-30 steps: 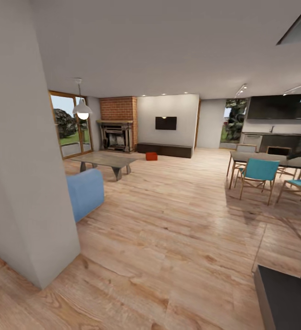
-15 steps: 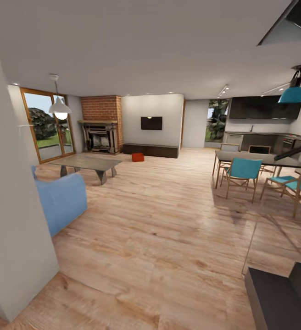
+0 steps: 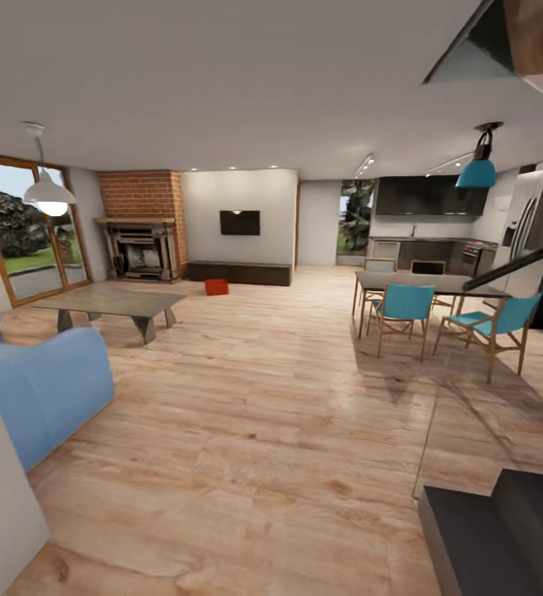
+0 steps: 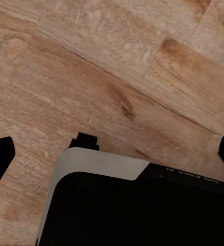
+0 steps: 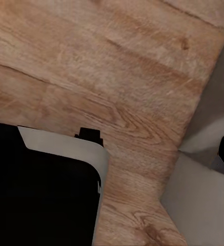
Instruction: Move the two storage containers from the living room to the garage. In the garage, place one container on the floor and stack the other container on top of it (either order is fine).
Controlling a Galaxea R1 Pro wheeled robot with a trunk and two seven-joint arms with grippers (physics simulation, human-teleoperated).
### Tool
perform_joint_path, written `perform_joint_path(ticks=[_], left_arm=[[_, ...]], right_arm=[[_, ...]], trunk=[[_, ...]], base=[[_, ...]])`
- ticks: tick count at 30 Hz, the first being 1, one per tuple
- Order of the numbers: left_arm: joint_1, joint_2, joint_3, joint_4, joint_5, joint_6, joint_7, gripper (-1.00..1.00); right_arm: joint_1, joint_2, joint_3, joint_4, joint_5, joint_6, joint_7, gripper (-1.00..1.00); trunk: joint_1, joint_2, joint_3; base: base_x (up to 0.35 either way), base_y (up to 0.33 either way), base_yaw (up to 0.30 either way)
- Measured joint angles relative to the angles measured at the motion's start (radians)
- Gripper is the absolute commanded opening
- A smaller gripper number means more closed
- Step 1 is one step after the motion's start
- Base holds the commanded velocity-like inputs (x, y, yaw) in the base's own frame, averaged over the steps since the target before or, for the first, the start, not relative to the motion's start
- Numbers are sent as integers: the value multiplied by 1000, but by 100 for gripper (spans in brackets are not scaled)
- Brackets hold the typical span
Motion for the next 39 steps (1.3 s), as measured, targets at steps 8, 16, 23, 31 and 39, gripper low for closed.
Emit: perform_joint_path(ticks=[8, 16, 23, 31, 39], left_arm=[[0, 0, 0, 0, 0, 0, 0, 100], [0, 1, 0, 0, 0, 0, 0, 100], [0, 1, 0, 0, 0, 0, 0, 100], [0, 0, 0, 0, 0, 0, 0, 100], [0, 1, 0, 0, 0, 0, 0, 100]], right_arm=[[0, -1, 2, 0, 1, 2, -1, 100], [0, -1, 3, 0, 2, 2, -1, 100], [0, 0, 3, 0, 2, 2, -1, 100], [0, 7, -1, 0, 5, 3, -1, 100], [0, 4, -3, 0, 5, -1, -2, 100]], trunk=[[0, 0, 0], [0, 0, 0], [0, 0, 0], [0, 0, 0], [0, 0, 0]], base=[[322, 0, -30], [322, 0, -1], [322, 0, 0], [322, 0, 1], [322, 0, 196]])
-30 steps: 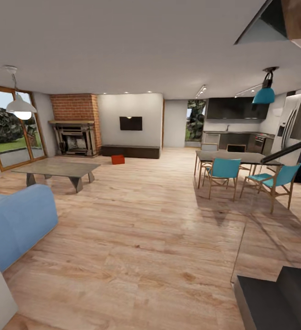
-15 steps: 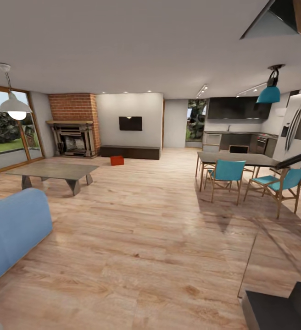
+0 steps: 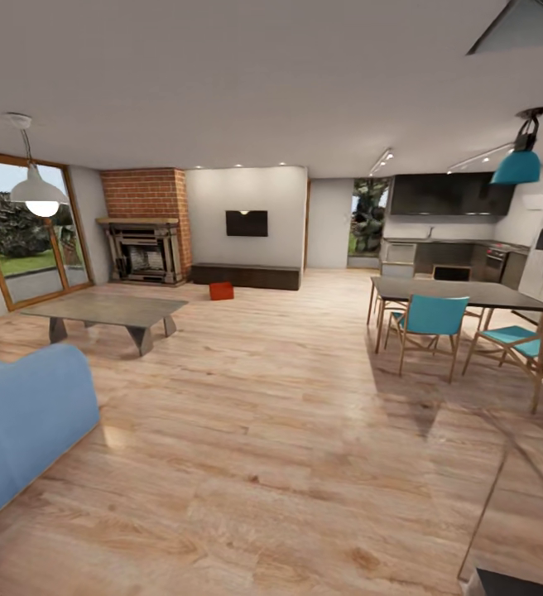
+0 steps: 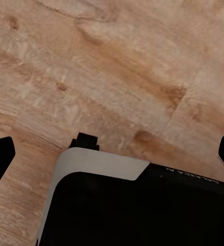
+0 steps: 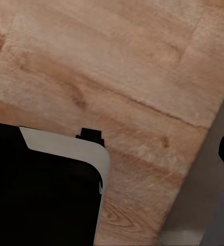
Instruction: Move the two storage containers from the living room to the garage. In the garage, place one container on the floor and stack the other container on top of it (either order is fine).
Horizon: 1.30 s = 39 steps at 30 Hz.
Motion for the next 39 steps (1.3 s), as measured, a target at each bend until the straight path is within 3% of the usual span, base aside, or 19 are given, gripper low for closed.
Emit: perform_joint_path(ticks=[8, 39], left_arm=[[0, 0, 0, 0, 0, 0, 0, 100], [0, 1, 0, 0, 0, -2, 0, 100]], right_arm=[[0, -1, 2, 0, 0, 1, 0, 100], [0, -2, 3, 0, -1, 0, 0, 100]], trunk=[[0, 0, 0], [0, 0, 0]], base=[[322, 0, 169], [322, 0, 3]])
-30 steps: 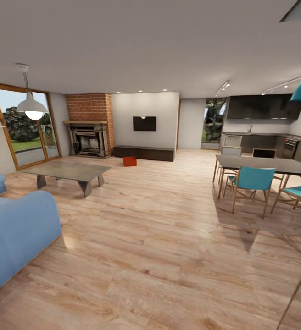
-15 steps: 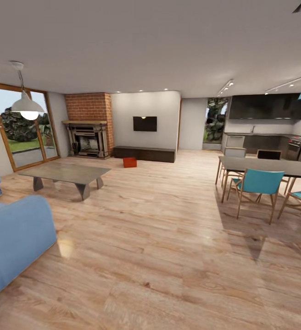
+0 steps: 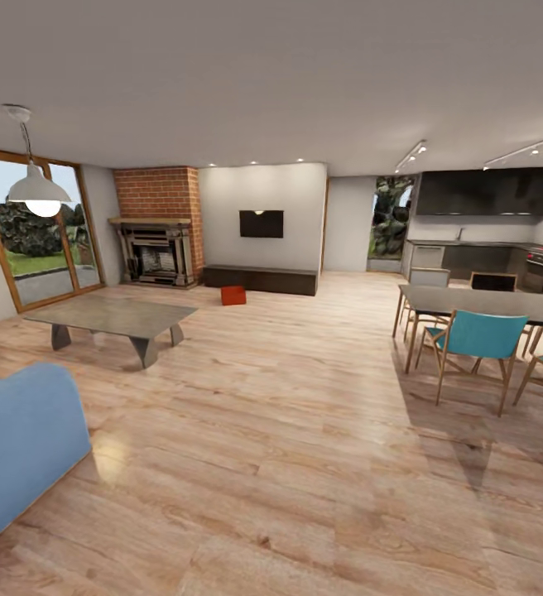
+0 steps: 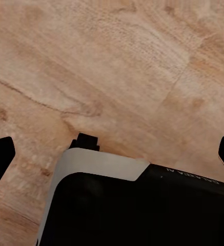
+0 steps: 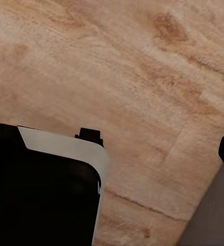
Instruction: Move the two storage containers from the living room to the garage. In the garage, place one container on the floor and stack the other container on top of it (either order is fine).
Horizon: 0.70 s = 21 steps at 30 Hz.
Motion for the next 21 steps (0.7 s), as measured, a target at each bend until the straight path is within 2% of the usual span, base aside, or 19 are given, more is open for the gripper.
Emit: perform_joint_path(ticks=[21], left_arm=[[0, 0, 0, 0, 0, 0, 0, 100]], right_arm=[[0, 1, -1, 0, 0, 1, 0, 100]], trunk=[[0, 0, 0]], base=[[322, 0, 0]])
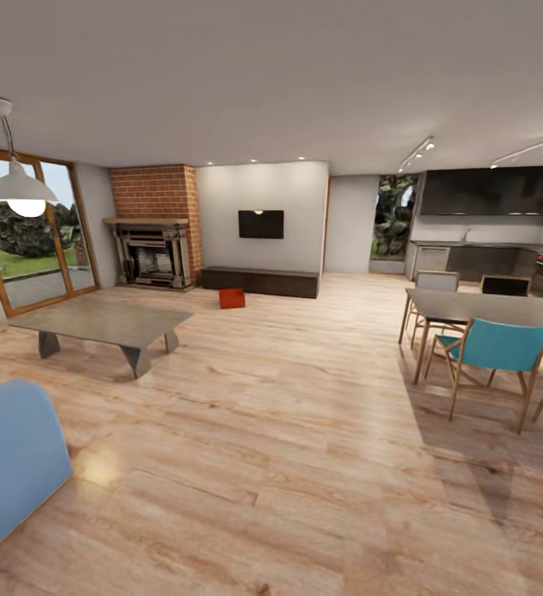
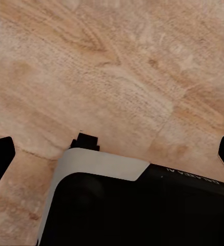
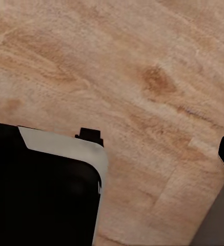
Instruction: Move the two storage containers from the living room to the garage. In the garage, place one container on the floor and stack the other container on top of it (either order is fine).
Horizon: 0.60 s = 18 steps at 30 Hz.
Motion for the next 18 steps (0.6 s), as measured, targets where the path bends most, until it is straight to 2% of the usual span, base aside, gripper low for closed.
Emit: perform_joint_path(ticks=[18], left_arm=[[0, 0, 0, 0, 0, 1, 0, 100]], right_arm=[[0, -2, 1, 0, -1, 2, 0, 100]], trunk=[[0, 0, 0]], base=[[322, 0, 0]])
